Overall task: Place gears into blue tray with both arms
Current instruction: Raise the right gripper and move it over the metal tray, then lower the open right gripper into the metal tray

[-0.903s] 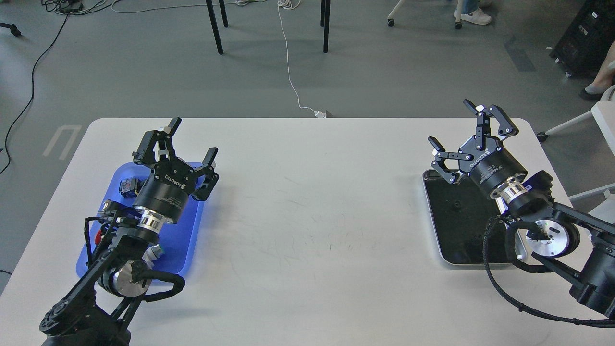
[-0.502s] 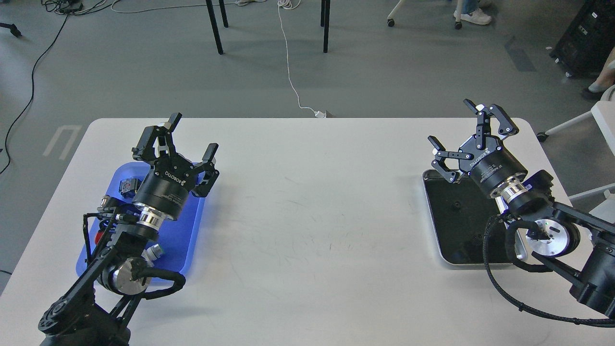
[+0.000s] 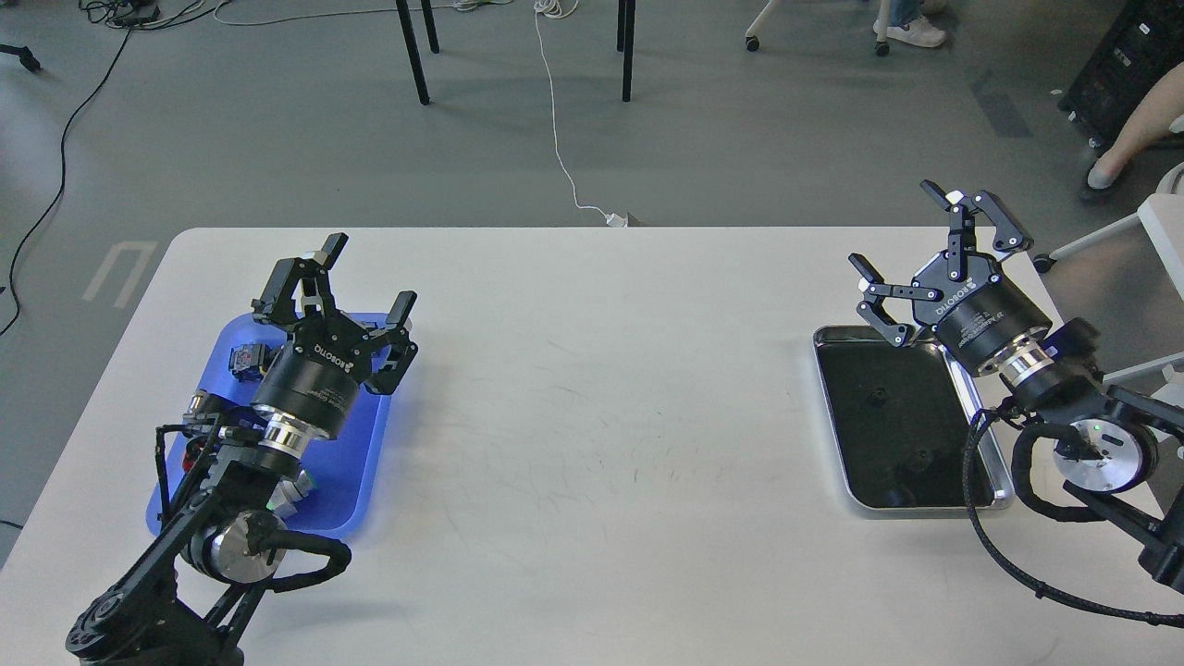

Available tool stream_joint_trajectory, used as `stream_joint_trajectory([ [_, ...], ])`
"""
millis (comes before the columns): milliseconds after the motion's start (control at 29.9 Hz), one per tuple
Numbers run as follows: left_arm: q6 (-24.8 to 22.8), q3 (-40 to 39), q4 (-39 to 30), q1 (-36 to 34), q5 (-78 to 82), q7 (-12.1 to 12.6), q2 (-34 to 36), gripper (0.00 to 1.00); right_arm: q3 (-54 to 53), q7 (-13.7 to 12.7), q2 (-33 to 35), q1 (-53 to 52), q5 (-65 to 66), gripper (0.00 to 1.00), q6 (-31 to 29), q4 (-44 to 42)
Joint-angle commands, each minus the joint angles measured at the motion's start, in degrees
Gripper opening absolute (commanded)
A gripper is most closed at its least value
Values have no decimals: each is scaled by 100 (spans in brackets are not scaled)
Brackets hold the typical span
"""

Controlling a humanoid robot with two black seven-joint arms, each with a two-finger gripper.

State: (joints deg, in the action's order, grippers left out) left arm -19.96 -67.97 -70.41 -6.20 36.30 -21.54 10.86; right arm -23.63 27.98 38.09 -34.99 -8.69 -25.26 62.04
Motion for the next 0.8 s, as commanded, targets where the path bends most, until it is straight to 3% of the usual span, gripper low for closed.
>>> stream_joint_trajectory([
  [0,9,-6,-7,13,0,-8,-5,98,-1,2,101,-26,-1,99,-5,36],
  [234,9,-6,-7,39,0,-8,-32,98,-1,2,453,-148,358,99,-32,54],
  [602,1,3,-16,31,0,-8,-32,98,25,2,1244,-807,3863,99,-32,80],
  [769,0,3,-16,31,0,-8,-32,98,867,2,1648,-1658,5516,99,-40,80],
])
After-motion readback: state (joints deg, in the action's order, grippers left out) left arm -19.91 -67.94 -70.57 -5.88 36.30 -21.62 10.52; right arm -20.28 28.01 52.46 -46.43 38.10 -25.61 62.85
